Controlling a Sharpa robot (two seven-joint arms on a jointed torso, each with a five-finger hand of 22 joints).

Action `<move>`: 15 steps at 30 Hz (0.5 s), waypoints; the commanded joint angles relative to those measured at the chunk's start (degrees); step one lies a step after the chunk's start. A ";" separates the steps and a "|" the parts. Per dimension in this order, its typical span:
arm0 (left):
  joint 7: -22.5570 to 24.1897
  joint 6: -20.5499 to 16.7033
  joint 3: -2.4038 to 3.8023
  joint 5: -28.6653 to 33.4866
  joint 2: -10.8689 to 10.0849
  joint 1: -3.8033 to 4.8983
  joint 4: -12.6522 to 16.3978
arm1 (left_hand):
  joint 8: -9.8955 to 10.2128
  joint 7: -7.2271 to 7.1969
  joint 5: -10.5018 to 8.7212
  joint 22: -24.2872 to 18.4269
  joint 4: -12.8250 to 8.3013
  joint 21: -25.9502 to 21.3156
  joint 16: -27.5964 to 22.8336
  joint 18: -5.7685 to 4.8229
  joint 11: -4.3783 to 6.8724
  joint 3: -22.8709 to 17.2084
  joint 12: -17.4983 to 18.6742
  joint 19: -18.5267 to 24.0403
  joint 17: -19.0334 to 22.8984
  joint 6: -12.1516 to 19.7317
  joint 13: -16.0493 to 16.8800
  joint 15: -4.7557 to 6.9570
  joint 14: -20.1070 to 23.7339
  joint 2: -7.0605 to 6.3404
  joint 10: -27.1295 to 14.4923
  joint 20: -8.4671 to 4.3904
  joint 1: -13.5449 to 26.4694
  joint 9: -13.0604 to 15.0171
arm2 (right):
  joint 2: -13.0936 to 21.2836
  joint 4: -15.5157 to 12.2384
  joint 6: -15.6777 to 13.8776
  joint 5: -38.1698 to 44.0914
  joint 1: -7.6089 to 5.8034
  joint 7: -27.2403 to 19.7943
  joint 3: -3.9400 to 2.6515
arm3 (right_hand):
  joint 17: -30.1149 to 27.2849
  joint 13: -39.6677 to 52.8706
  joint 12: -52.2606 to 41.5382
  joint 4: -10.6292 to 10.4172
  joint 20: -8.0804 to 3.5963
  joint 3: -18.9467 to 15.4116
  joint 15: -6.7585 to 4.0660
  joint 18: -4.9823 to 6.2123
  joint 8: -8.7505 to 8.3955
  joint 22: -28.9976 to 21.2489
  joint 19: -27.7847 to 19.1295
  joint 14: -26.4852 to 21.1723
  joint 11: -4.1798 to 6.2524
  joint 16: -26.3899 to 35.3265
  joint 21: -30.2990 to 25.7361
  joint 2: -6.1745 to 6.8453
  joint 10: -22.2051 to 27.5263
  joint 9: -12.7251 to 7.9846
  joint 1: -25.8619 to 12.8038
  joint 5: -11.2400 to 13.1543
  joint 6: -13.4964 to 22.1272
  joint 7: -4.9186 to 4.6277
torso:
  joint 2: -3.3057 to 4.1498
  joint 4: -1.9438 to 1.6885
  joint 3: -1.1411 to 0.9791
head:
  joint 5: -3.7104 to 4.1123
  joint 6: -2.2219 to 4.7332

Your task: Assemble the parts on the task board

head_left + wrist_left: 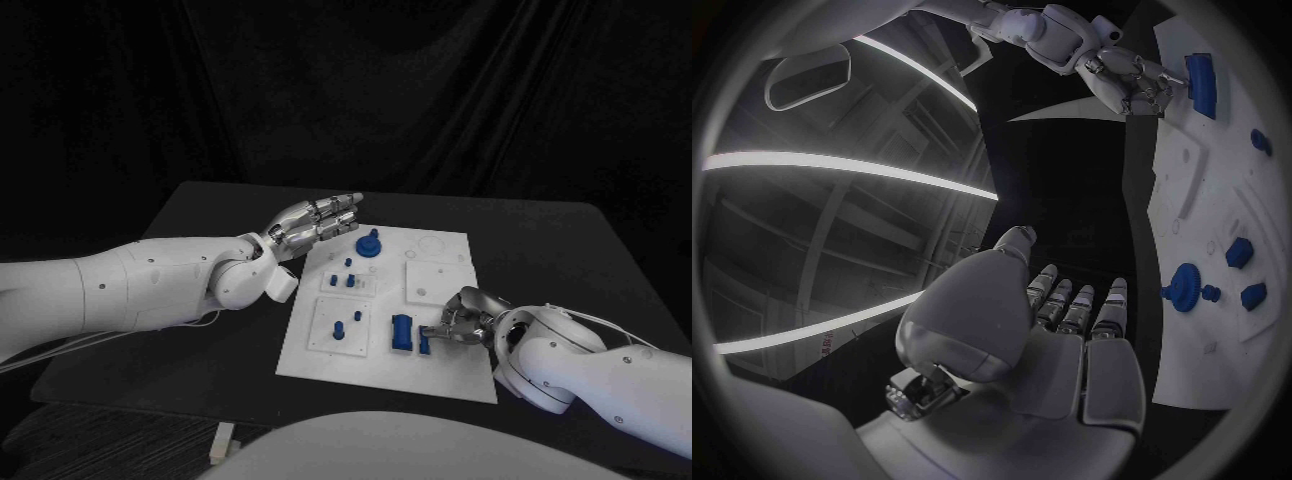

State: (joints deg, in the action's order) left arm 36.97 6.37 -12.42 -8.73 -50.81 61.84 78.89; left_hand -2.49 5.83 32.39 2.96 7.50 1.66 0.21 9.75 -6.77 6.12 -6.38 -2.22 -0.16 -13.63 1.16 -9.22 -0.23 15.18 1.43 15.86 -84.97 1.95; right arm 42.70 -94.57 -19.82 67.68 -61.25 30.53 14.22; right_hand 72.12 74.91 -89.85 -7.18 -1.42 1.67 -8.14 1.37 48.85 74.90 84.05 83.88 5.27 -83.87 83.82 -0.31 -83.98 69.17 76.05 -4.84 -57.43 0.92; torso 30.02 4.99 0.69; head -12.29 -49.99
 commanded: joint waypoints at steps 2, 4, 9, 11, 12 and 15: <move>1.14 0.21 0.06 -0.02 -0.23 -0.04 0.30 | -0.37 -0.10 0.35 0.03 -0.10 0.28 -0.12 0.62 -0.29 -0.10 -0.15 -0.09 0.09 -0.32 0.08 0.18 0.09 -0.20 0.18 -0.02 0.17 0.05 | 1.60 -1.73 -6.52 1.48 0.16 -3.78 -0.02 | 0.01 15.09 -0.15 -1.73 -0.37 -1.93 -0.25 0.19 -5.05 13.04 3.31 3.24 0.21 0.20 0.11 -0.49 -6.02 -2.23 -1.62 1.20 2.03 0.92 | -0.06 0.05 -0.03 | -0.26 -0.01; 1.24 0.06 0.06 -0.02 -0.45 -0.04 0.42 | -0.39 -0.11 0.35 0.03 -0.12 0.28 -0.11 0.62 -0.31 -0.12 -0.23 -0.09 0.08 -0.41 0.09 0.18 0.07 -0.20 0.20 -0.02 0.17 0.06 | 2.69 -2.75 -9.46 1.50 0.10 -6.07 -0.03 | -0.28 15.09 -0.15 -2.99 -0.30 -2.88 -0.18 0.21 -7.92 13.01 3.27 3.17 0.13 0.33 0.03 -0.25 -6.02 -3.92 -3.20 1.60 3.31 0.83 | -0.12 0.07 -0.03 | -0.24 -0.01; 1.76 -0.64 0.06 -0.02 -1.04 -0.03 1.02 | -0.45 -0.13 0.33 0.08 -0.13 0.31 -0.09 0.62 -0.28 -0.12 -0.35 -0.13 0.07 -0.67 0.12 0.19 0.04 -0.25 0.24 -0.03 0.20 0.09 | 6.14 -5.61 -18.02 0.90 -1.03 -11.40 -0.03 | -4.39 14.97 -0.05 -7.35 -0.10 -4.64 0.00 0.73 -9.54 12.28 2.30 2.28 -0.04 2.23 -2.15 -0.94 -5.95 -5.51 -7.65 1.28 2.22 0.68 | -0.11 0.03 -0.04 | -0.04 -0.01; 2.10 -0.93 0.06 -0.02 -1.30 -0.03 1.47 | -0.52 -0.08 0.30 0.04 -0.12 0.30 -0.10 0.63 -0.13 -0.11 -0.49 -0.11 0.07 -0.92 0.14 0.29 0.05 -0.34 0.32 -0.08 0.29 0.12 | 7.71 -6.67 -21.99 -0.70 -1.85 -13.50 -0.03 | -7.70 12.67 1.95 -9.34 0.08 -5.20 0.18 1.45 -11.75 11.19 0.94 1.57 -0.29 4.17 -5.38 -1.77 -4.60 -7.59 -9.68 0.34 2.08 0.44 | -0.14 0.16 -0.03 | 0.03 -0.01; 2.47 -1.20 0.06 -0.02 -1.44 -0.03 1.78 | -0.58 0.03 0.27 0.03 -0.02 0.29 -0.09 0.64 0.00 -0.06 -0.58 -0.10 0.07 -1.13 0.16 0.38 0.04 -0.41 0.37 -0.14 0.43 0.14 | 8.60 -7.19 -24.32 -2.17 -2.34 -15.01 -0.03 | -10.14 10.64 3.80 -9.48 0.26 -5.53 0.45 2.05 -13.42 10.24 -0.22 1.03 -0.57 5.65 -8.16 -3.61 -3.39 -9.24 -12.57 -2.61 2.06 0.10 | -0.12 0.15 -0.03 | 0.14 -0.01; 4.66 -3.30 0.07 -0.57 -1.90 -0.02 2.94 | -1.48 1.07 0.37 0.43 0.93 0.71 0.19 0.73 0.67 0.26 -2.66 -0.59 -0.12 -4.50 0.47 0.92 -0.46 -0.93 1.81 -0.53 0.93 0.48 | 11.05 -8.20 -29.68 -7.04 -3.63 -21.26 -0.03 | -24.34 2.15 12.28 -9.79 1.34 -6.07 1.55 4.19 -18.42 5.81 -4.87 -2.31 -2.01 15.21 -19.79 -6.96 1.91 -14.34 -18.12 -10.43 2.13 -1.05 | -0.14 0.09 -0.03 | 0.26 -0.01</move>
State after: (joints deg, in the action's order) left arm 37.71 5.44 -12.42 -8.81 -52.66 61.84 81.28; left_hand -3.92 6.81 32.53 3.39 8.34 2.34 0.21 9.74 -6.08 6.44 -9.01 -2.76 -0.27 -18.08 1.63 -8.27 -0.75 14.36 3.21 15.31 -84.15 2.42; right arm 53.31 -102.34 -38.69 65.94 -64.59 18.08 14.21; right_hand 47.02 74.51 -77.20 -16.76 0.03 -4.36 -6.50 5.52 30.54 74.94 78.96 81.55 3.26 -67.97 63.10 -7.06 -81.65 54.75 58.27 -14.66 -55.56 -0.10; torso 29.89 5.08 0.65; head -12.08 -49.99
